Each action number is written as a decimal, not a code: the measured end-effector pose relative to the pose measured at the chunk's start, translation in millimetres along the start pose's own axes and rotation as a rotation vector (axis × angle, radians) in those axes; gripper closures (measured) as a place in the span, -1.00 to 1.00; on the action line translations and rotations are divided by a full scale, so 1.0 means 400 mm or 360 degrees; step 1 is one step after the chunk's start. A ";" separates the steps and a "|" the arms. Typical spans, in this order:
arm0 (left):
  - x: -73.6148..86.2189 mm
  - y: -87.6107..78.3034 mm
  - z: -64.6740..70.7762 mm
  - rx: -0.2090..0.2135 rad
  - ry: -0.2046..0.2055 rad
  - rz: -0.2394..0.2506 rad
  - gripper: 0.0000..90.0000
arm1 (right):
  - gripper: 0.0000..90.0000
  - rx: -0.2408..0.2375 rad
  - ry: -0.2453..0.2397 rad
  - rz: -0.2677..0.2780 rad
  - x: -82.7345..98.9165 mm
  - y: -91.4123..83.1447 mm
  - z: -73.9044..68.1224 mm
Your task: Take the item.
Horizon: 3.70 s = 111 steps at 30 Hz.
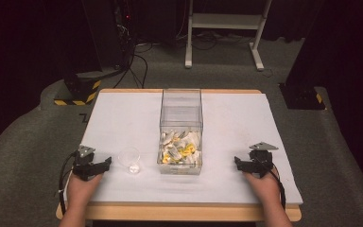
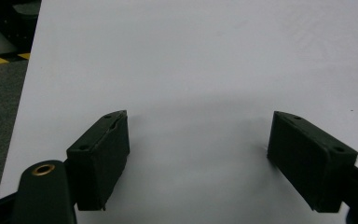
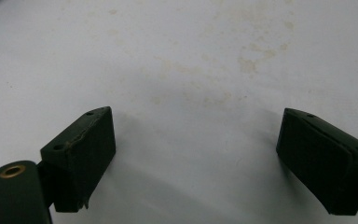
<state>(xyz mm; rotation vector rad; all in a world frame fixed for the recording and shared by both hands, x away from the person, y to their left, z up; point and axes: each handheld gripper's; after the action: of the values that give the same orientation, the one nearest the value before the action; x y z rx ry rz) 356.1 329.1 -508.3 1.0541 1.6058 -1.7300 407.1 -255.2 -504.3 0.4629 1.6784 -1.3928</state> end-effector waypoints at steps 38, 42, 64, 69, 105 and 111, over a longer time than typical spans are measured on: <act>-0.171 -0.146 0.084 0.0291 -0.0020 0.0299 -0.57 | -0.75 -0.0003 -0.0005 -0.0004 -0.001 0.000 0.000; -0.189 -0.156 0.108 0.0321 0.0016 0.0317 -0.54 | -0.75 -0.0003 -0.0009 -0.0005 -0.001 0.000 0.000; -0.233 -0.155 0.220 0.0478 0.0138 0.0338 -0.54 | -0.75 -0.0001 -0.0008 0.0000 -0.001 0.000 0.000; -0.243 -0.157 0.252 0.0535 0.0155 0.0336 -0.54 | -0.75 0.0000 -0.0009 0.0001 -0.001 0.000 0.000; -0.282 -0.104 0.457 0.0832 0.0315 0.0257 -0.59 | -0.75 -0.0001 -0.0001 -0.0005 -0.001 0.000 0.000; -0.287 -0.079 0.474 0.0872 0.0312 0.0216 -0.50 | -0.75 -0.0001 -0.0001 -0.0005 -0.001 0.000 0.000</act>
<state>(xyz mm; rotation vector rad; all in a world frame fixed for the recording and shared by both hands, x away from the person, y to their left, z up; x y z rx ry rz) 358.8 133.5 -399.4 1.5899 1.1474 -2.0776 407.2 -255.0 -504.0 0.4593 1.6800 -1.3946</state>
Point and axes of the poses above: each handheld gripper's, and its own axes: y roughly forward along the jaws, x roughly out of its underside, z roughly to its right, and after that the axes turned 9 degrees about z, right-handed
